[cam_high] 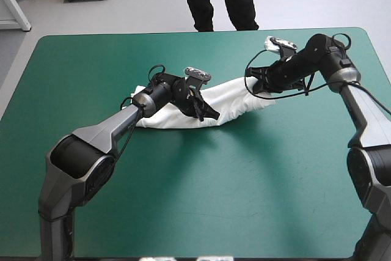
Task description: Fold the cloth
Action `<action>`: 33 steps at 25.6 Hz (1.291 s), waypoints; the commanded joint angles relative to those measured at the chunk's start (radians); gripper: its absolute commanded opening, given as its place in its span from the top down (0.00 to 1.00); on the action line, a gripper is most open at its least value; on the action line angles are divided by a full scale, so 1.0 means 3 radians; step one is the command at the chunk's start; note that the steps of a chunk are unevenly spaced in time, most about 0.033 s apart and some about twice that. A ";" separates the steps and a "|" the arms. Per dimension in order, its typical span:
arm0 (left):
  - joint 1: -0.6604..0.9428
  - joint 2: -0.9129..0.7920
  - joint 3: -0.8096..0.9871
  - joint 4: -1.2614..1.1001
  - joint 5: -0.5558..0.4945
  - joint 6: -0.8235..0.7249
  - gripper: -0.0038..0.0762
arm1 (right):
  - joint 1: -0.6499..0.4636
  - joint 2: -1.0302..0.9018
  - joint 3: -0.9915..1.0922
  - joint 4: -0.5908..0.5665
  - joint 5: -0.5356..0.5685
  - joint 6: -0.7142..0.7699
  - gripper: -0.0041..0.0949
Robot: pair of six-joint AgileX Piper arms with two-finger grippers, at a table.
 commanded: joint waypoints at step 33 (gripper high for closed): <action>-0.0004 -0.3191 0.1006 0.0979 0.1310 -0.0546 0.96 | 0.1192 0.0085 -0.0684 -0.0061 -0.0998 0.0081 0.97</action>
